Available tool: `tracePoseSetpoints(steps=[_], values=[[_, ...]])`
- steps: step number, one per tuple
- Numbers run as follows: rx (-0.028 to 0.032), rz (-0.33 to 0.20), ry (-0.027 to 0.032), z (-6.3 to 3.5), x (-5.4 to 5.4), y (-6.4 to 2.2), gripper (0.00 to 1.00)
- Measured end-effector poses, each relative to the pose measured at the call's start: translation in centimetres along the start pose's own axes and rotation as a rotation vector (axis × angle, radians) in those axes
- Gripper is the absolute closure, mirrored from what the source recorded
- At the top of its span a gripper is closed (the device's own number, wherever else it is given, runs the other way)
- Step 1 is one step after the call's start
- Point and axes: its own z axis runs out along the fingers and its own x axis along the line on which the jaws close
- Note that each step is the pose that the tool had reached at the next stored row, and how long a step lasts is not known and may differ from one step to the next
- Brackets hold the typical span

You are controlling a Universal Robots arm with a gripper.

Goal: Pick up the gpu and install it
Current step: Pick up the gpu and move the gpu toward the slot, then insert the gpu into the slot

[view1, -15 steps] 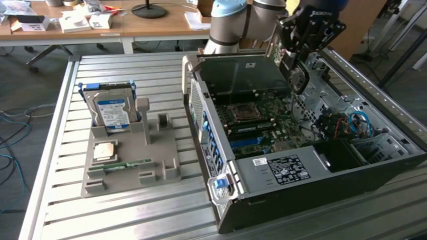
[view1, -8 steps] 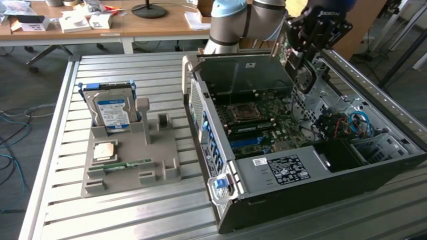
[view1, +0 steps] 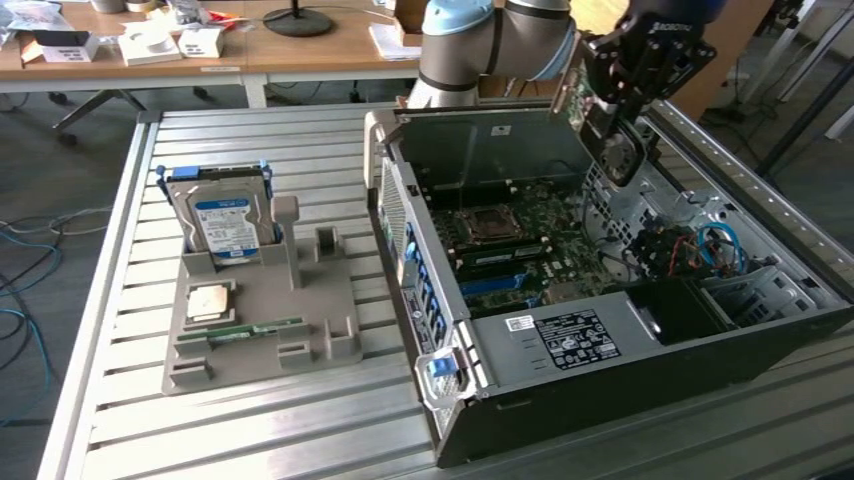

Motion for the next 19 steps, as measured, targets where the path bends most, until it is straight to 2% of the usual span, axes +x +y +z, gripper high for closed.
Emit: tracePoseSetpoints(steps=[19], values=[[0.0000,0.000,-0.0001,0.14,-0.02,-0.01,0.74]])
